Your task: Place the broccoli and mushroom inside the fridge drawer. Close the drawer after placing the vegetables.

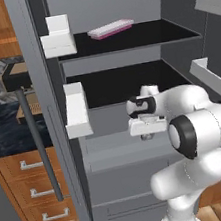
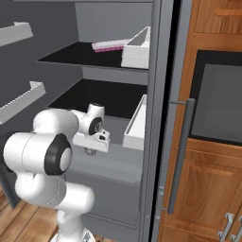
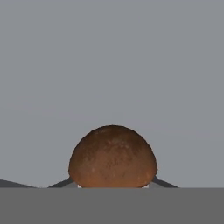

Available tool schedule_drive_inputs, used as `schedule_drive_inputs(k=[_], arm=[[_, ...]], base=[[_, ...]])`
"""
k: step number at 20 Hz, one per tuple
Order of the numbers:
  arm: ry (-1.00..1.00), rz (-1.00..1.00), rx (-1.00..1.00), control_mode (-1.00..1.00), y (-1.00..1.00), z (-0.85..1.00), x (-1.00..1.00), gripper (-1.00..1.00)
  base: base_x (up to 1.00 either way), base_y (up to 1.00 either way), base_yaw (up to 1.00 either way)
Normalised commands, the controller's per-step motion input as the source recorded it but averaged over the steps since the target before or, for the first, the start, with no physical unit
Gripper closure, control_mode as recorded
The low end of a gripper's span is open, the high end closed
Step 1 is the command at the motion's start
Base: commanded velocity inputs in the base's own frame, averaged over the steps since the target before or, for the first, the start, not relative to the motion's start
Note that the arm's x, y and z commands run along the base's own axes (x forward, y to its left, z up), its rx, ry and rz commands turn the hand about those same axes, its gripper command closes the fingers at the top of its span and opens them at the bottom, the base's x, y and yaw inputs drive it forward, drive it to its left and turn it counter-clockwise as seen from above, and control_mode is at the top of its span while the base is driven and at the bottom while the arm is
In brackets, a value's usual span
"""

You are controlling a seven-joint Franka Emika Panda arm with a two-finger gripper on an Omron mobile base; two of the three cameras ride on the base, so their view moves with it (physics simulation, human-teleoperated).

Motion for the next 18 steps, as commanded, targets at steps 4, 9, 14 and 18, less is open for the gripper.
schedule_drive_inputs(k=[4, 9, 14, 18], arm=[[0.00, -0.03, 0.00, -1.00, 0.00, -0.46, 0.00, 1.00], [0.00, -0.03, 0.00, -1.00, 0.00, -0.48, -0.02, 1.00], [-0.01, -0.01, 0.00, -1.00, 0.07, -0.28, -0.44, -1.00], [0.00, -0.04, 0.00, -1.00, 0.00, -0.01, -0.49, -1.00]], base=[[0.00, 0.00, 0.00], [0.00, 0.00, 0.00], [0.00, 0.00, 0.00], [0.00, 0.00, 0.00]])
